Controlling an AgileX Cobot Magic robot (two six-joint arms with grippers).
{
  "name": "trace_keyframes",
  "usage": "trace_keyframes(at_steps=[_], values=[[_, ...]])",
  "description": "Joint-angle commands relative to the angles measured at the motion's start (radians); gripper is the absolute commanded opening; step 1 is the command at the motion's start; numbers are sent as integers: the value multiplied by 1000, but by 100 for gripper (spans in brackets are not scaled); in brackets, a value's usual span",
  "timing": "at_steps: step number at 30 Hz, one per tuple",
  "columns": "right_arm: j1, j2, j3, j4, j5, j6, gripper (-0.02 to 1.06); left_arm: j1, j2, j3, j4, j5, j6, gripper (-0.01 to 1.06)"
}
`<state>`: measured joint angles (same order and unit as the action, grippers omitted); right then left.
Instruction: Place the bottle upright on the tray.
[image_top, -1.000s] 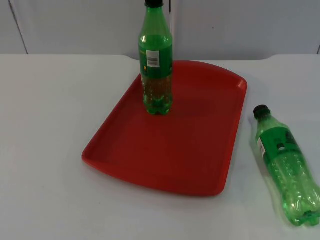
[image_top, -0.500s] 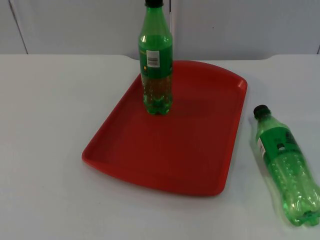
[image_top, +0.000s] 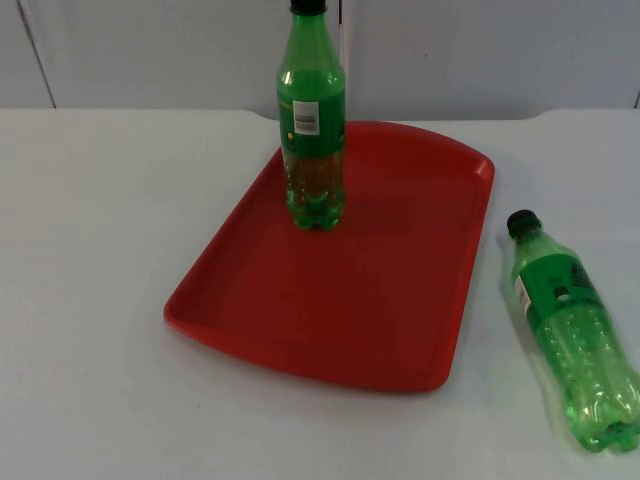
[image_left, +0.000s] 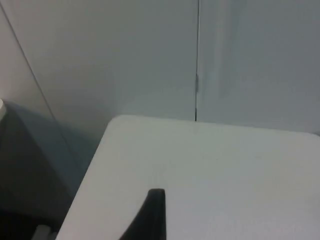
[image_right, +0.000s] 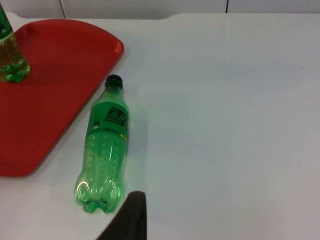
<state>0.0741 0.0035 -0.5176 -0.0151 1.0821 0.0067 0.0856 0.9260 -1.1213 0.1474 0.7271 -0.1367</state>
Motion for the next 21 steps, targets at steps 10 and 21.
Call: trace_keyframes(at_steps=[10, 21], values=[[-6, -3, 2, 0, -5, 2, 105, -5, -203, 197, -154, -6, 70, 90], [-6, -3, 2, 0, -5, 2, 105, -31, -387, 311, -446, 0, 308, 90]])
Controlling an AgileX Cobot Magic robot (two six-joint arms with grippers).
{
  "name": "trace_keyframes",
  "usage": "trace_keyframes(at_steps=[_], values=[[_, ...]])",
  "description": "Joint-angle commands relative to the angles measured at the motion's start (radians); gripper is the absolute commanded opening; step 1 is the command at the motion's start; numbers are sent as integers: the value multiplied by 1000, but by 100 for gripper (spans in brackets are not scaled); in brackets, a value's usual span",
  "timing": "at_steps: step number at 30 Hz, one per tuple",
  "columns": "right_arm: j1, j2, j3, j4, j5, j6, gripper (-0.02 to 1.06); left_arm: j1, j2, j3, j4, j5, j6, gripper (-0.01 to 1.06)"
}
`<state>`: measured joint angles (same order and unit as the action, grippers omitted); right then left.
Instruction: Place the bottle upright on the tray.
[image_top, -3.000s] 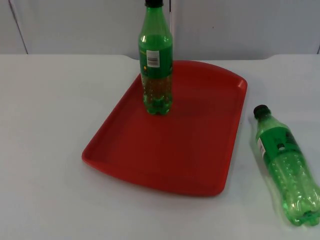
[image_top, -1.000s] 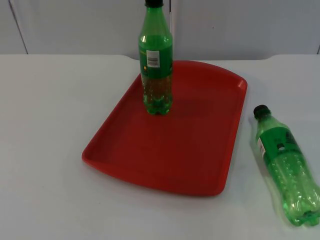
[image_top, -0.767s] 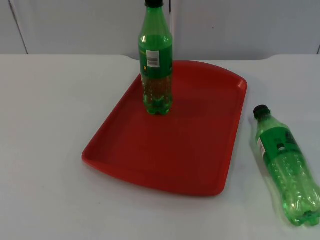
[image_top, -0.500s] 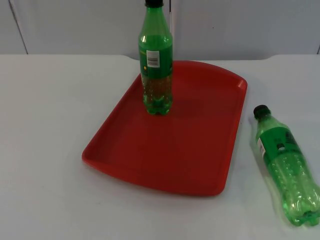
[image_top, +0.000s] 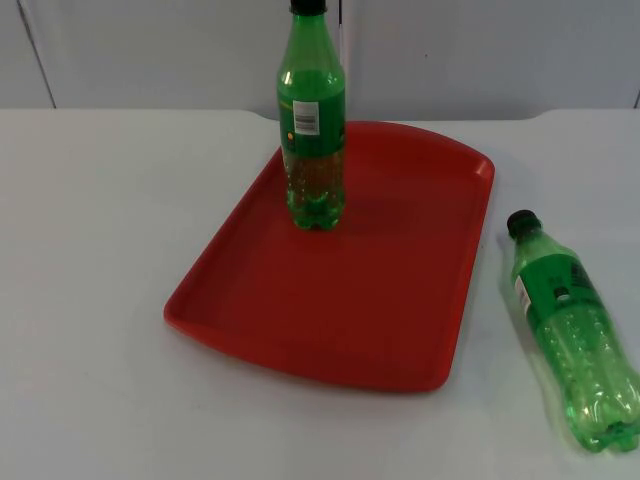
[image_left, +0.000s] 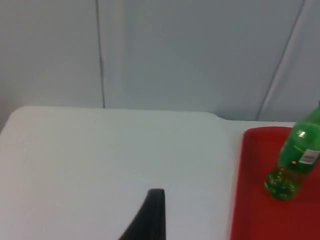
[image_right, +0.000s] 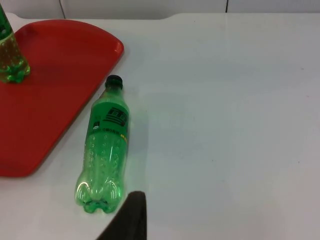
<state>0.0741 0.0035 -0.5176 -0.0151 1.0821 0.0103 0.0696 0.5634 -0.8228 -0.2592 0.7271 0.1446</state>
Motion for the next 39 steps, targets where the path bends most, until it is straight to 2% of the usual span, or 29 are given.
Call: trace_keyframes(at_steps=[1, 4, 12, 15, 16, 20, 29, 34, 39], values=[[-6, -3, 2, 0, -5, -2, 105, -27, -49, 28, -41, 0, 30, 90], [-6, -3, 2, 0, -5, -2, 105, -61, -111, 67, -25, 1, 33, 90], [-6, -3, 2, 0, -5, -2, 105, -75, -262, 120, 34, 23, 33, 90], [-6, -3, 2, 0, -5, -2, 105, -75, -330, 143, 43, 105, 30, 90], [-6, -3, 2, 0, -5, -2, 105, -75, -330, 143, 43, 105, 30, 90], [-6, -3, 2, 0, -5, -2, 105, -75, -398, 183, 62, 191, 30, 90], [-6, -3, 2, 0, -5, -2, 105, -75, -563, 305, 67, 214, 4, 90], [-6, -3, 2, 0, -5, -2, 105, -75, -563, 303, 84, 256, -4, 90], [-6, -3, 2, 0, -5, -2, 105, -75, -563, 303, 159, 312, -89, 90]])
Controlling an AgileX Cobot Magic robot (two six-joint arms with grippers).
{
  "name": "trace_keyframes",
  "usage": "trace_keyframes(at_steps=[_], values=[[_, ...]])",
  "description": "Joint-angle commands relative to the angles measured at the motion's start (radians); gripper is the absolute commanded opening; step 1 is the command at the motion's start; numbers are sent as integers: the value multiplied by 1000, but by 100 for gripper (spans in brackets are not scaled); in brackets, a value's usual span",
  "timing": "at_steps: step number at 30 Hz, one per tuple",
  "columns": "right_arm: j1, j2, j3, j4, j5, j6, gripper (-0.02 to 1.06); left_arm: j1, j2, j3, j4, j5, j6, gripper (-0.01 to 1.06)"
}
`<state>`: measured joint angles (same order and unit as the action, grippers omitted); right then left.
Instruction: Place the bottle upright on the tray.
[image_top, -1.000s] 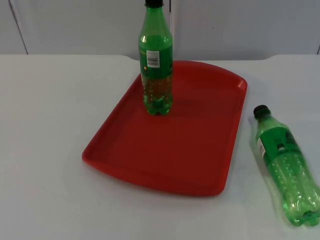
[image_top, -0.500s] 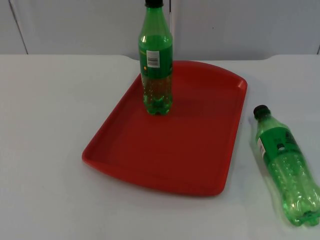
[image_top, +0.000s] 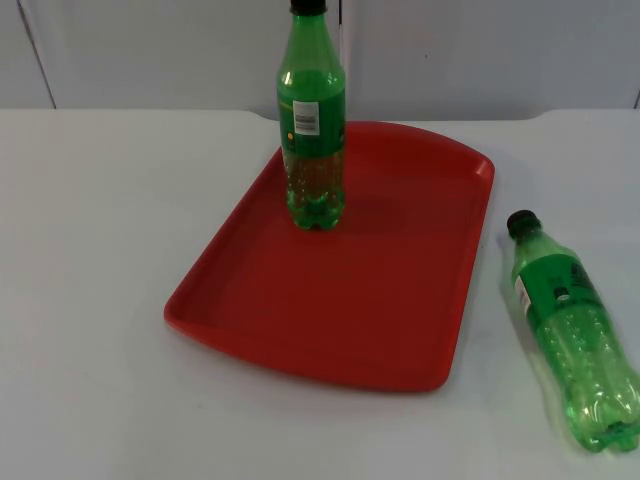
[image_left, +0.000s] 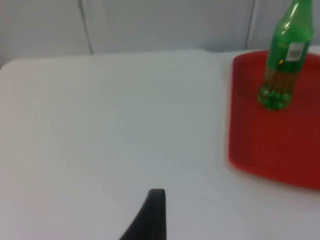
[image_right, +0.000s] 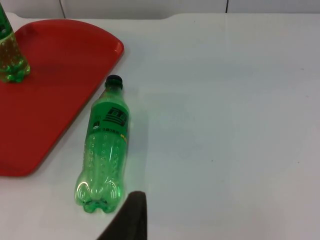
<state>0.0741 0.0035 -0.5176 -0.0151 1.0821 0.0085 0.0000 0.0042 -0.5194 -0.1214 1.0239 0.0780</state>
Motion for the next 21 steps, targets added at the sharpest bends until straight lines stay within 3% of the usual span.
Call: trace_keyframes(at_steps=[1, 5, 9, 21], values=[[-6, -3, 2, 0, -5, 0, 105, -5, -4, 4, 49, 22, -63, 90], [-6, -3, 2, 0, -5, 0, 105, -5, -4, 4, 86, 20, -118, 90], [-6, -3, 2, 0, -5, 0, 105, -5, -4, 25, 86, 51, -31, 90], [-6, -3, 2, 0, -5, 0, 105, -5, -4, 25, 86, 51, -33, 90]])
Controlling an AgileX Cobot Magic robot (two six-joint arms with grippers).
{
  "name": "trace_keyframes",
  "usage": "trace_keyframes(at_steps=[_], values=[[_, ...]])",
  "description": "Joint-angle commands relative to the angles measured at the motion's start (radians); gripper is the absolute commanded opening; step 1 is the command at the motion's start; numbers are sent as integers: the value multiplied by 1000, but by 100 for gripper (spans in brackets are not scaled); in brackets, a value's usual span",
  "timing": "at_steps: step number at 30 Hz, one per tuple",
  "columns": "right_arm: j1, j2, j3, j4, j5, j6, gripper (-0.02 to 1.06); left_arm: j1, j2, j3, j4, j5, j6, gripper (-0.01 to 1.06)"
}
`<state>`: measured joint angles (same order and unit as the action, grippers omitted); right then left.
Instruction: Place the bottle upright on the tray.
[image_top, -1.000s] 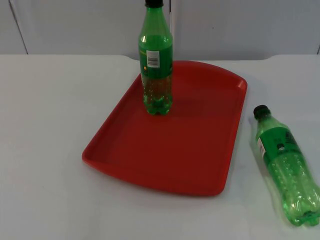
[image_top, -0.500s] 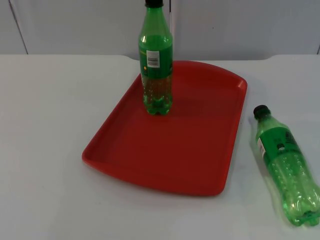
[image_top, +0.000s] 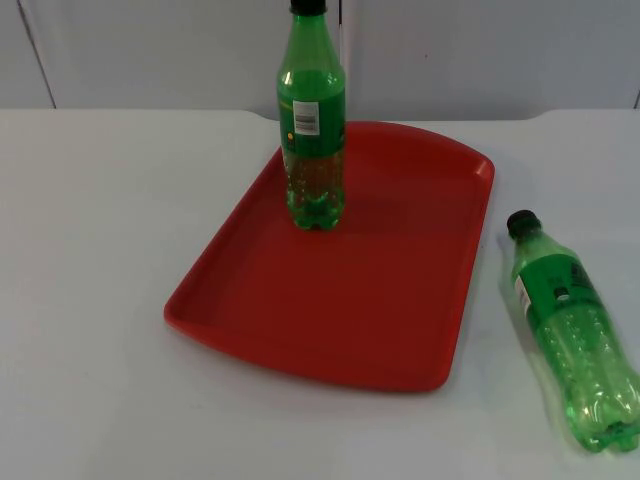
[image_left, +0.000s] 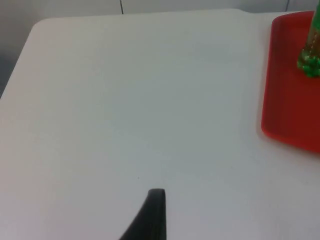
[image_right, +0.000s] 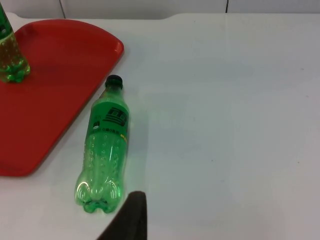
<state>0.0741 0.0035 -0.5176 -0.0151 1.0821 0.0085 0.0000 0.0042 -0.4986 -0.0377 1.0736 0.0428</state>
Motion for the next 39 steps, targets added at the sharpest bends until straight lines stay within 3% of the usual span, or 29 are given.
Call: trace_keyframes(at_steps=[1, 14, 20, 39], values=[[-6, -3, 2, 0, -5, 0, 105, -5, -4, 4, 2, 2, 2, 90], [-6, -3, 2, 0, -5, 0, 105, -5, -4, 4, 1, 2, 2, 91], [-6, -3, 2, 0, -5, 0, 105, -5, -4, 4, -1, 2, 0, 104], [-6, -3, 2, 0, -5, 0, 105, -5, -4, 4, 1, 2, 0, 104]])
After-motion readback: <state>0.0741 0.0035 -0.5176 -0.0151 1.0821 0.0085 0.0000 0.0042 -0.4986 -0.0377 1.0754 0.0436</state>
